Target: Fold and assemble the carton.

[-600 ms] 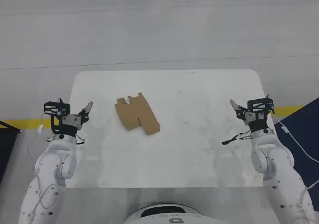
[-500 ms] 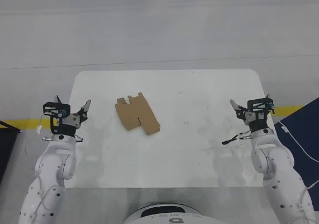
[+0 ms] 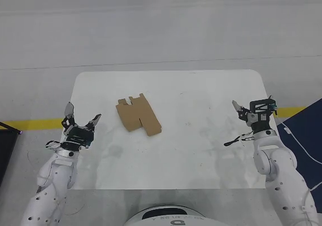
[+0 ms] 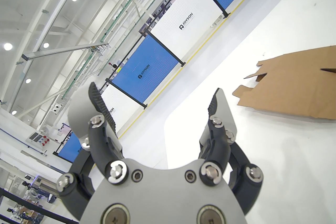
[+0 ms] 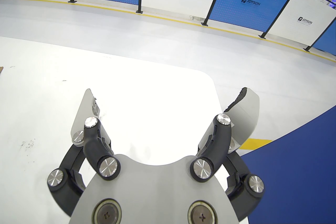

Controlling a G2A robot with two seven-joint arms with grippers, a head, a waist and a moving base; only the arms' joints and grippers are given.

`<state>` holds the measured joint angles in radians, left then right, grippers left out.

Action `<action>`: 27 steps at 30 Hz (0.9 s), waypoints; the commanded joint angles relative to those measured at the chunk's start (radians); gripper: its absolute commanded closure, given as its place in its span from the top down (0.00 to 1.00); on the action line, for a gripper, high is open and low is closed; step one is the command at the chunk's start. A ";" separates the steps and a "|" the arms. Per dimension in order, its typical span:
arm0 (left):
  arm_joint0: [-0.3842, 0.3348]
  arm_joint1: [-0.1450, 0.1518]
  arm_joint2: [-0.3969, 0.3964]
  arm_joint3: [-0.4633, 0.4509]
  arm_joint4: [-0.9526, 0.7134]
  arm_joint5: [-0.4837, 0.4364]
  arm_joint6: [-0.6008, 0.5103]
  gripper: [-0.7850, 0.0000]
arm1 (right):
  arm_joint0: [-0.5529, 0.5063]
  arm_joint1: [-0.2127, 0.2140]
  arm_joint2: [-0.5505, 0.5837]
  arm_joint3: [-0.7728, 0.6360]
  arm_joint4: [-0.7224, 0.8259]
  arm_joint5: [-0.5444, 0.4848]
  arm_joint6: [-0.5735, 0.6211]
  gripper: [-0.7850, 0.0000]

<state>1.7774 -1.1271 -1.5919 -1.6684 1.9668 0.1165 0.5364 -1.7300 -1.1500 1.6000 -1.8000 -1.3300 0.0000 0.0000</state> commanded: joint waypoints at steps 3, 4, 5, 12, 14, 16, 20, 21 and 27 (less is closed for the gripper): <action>0.015 0.004 0.007 -0.003 0.106 0.020 0.029 1.00 | 0.000 0.000 0.000 0.000 0.000 0.000 0.000 1.00; 0.022 0.008 0.002 0.000 0.192 0.061 0.048 1.00 | 0.000 0.000 0.000 0.000 0.000 0.000 0.000 1.00; 0.028 0.011 -0.003 0.008 0.270 0.109 0.071 1.00 | 0.000 0.000 0.000 0.000 0.000 0.000 0.000 1.00; 0.047 0.036 -0.084 0.091 0.546 0.254 0.261 1.00 | 0.000 0.000 0.000 0.000 0.000 0.000 0.000 1.00; 0.045 0.042 -0.098 0.105 0.611 0.264 0.295 1.00 | 0.000 0.000 0.000 0.000 0.000 0.000 0.000 1.00; 0.032 0.047 -0.095 0.110 0.691 0.260 0.302 1.00 | 0.000 0.000 0.000 0.000 0.000 0.000 0.000 1.00; -0.010 0.052 -0.050 0.119 0.791 0.206 0.317 1.00 | 0.000 0.000 0.000 0.000 0.000 0.000 0.000 1.00; -0.025 0.051 -0.035 0.125 0.809 0.191 0.310 1.00 | 0.000 0.000 0.000 0.000 0.000 0.000 0.000 1.00; -0.128 0.053 0.062 0.187 0.954 0.055 0.293 1.00 | 0.000 0.000 0.000 0.000 0.000 0.000 0.000 1.00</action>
<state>1.6674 -1.0741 -1.5426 -1.4916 2.8942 0.1901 0.8428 -1.7300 -1.1500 1.6000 -1.8000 -1.3300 0.0000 0.0000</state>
